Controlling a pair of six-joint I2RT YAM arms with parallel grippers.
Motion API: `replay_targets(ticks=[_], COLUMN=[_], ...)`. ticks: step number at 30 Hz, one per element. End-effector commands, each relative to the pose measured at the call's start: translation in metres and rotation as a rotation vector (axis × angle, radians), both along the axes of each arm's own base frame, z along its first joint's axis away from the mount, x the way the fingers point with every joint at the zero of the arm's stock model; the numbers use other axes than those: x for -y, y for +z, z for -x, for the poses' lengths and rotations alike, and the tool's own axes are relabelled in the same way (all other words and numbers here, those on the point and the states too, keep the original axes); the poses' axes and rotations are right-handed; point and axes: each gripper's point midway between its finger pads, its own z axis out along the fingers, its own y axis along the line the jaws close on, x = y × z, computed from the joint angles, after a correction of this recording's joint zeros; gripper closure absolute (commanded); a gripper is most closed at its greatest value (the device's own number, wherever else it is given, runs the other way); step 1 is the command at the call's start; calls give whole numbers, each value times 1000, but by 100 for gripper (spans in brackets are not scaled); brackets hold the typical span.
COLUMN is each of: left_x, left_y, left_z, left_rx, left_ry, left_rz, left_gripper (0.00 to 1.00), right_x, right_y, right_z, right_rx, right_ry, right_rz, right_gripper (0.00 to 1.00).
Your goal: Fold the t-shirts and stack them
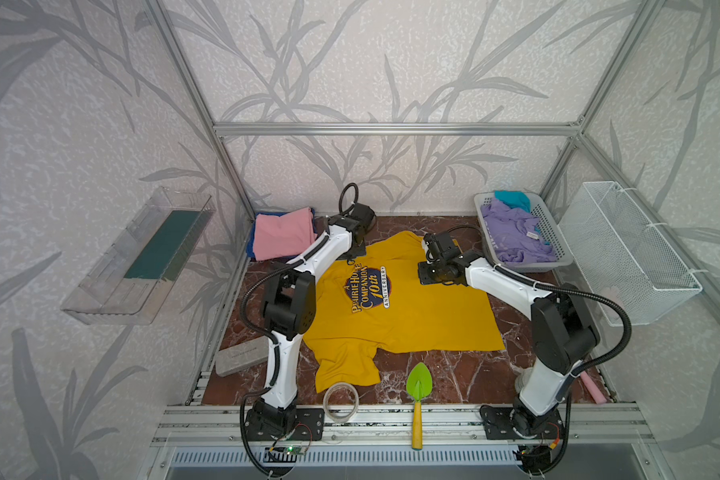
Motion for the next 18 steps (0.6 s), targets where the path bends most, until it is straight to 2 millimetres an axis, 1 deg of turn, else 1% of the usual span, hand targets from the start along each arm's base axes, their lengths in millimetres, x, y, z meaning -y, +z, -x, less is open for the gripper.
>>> replay_targets(ticks=[1,3,5,6,7,8,9,10,11,13,14,16,17,18], left_x=[6,22,32,36,37,38,40,40,39,30,26,18,14,11], left_y=[-46,-66,-80,-82,-84,-82,-77,-70,-57,-27,-6,28,40,47], left_z=[37,58,77,84,89,93,95,95,93,86,78,62,52,43], left_rx=[-104,-165,-201,-211,-220,-222,-218,-204,-177,-111,-63,29,79,121], left_ry=[18,-9,-30,-37,-39,-40,-44,-46,-48,-34,-33,-28,-23,-25], left_rz=[-74,-50,-52,-51,-50,-38,-22,-16,-10,-32,-44,-57,-66,-75], left_gripper=[100,100,100,94,86,74,66,61,56,51,51,49,48,46], right_x=[-5,-4,-2,0,2,4,5,6,7,10,11,12,12,12], right_y=[22,26,28,31,39,39,40,41,42,41,41,40,38,37], right_z=[2,3,4,6,6,7,9,9,10,12,12,13,14,15], right_rx=[33,43,52,60,80,81,88,93,99,104,108,108,104,102], right_ry=[2,2,2,2,0,-2,-2,-3,-4,-7,-9,-10,-10,-9], right_rz=[-52,-56,-47,-44,-48,-42,-40,-41,-40,-36,-34,-33,-33,-34], right_gripper=[68,67,67,67,67,67,67,67,67,67,67,66,66,66])
